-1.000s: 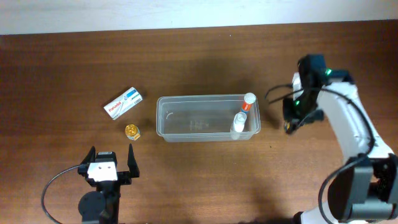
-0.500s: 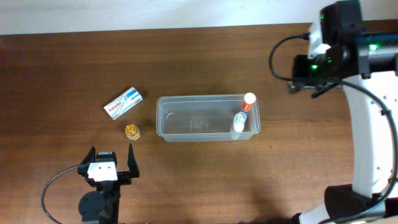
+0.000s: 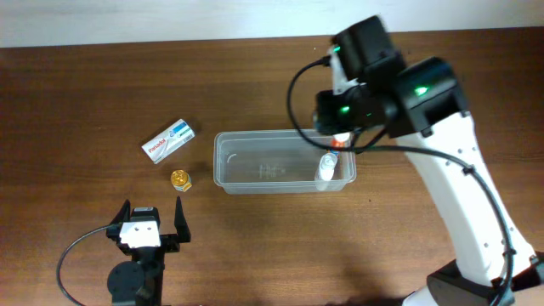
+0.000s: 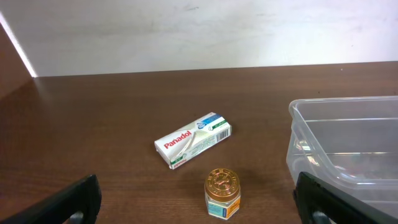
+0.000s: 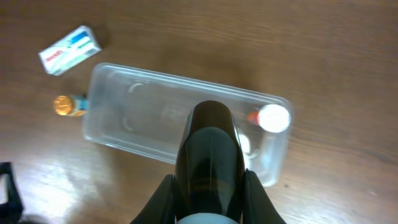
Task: Pack container
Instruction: 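Lift the dark bottle and carry it over the container, then lower the dark bottle into the container and open the right gripper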
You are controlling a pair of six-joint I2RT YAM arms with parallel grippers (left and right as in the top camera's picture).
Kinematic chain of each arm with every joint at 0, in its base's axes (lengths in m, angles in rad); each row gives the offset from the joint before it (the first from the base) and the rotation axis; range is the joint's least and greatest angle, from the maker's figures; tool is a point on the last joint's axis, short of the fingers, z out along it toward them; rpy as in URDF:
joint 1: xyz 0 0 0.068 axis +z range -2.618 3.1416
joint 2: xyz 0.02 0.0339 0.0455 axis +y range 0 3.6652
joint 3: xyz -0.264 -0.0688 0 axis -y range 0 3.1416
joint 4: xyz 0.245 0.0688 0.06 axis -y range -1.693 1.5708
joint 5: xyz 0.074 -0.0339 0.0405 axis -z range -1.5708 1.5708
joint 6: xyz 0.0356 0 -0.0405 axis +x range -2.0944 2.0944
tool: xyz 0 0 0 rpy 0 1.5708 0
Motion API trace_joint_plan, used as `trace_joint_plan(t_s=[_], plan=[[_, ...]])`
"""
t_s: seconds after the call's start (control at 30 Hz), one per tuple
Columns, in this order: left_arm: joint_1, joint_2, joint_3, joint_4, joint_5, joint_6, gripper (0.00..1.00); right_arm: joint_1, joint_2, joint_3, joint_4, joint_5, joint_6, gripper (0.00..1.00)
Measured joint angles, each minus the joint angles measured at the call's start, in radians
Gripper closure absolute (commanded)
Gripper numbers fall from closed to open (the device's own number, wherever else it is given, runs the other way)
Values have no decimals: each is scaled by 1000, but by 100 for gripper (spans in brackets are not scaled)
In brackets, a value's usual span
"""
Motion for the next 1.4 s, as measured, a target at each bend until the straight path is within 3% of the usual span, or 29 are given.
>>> trace_joint_plan(t_s=[0.23, 0.83, 1.4], plan=[[0, 0, 0, 0, 0, 0, 1, 77, 85, 0, 28, 28, 35, 85], [0, 0, 0, 0, 0, 0, 1, 74, 343, 0, 50, 55, 48, 85], [0, 0, 0, 0, 0, 0, 1, 21, 370, -29, 54, 54, 45, 85]])
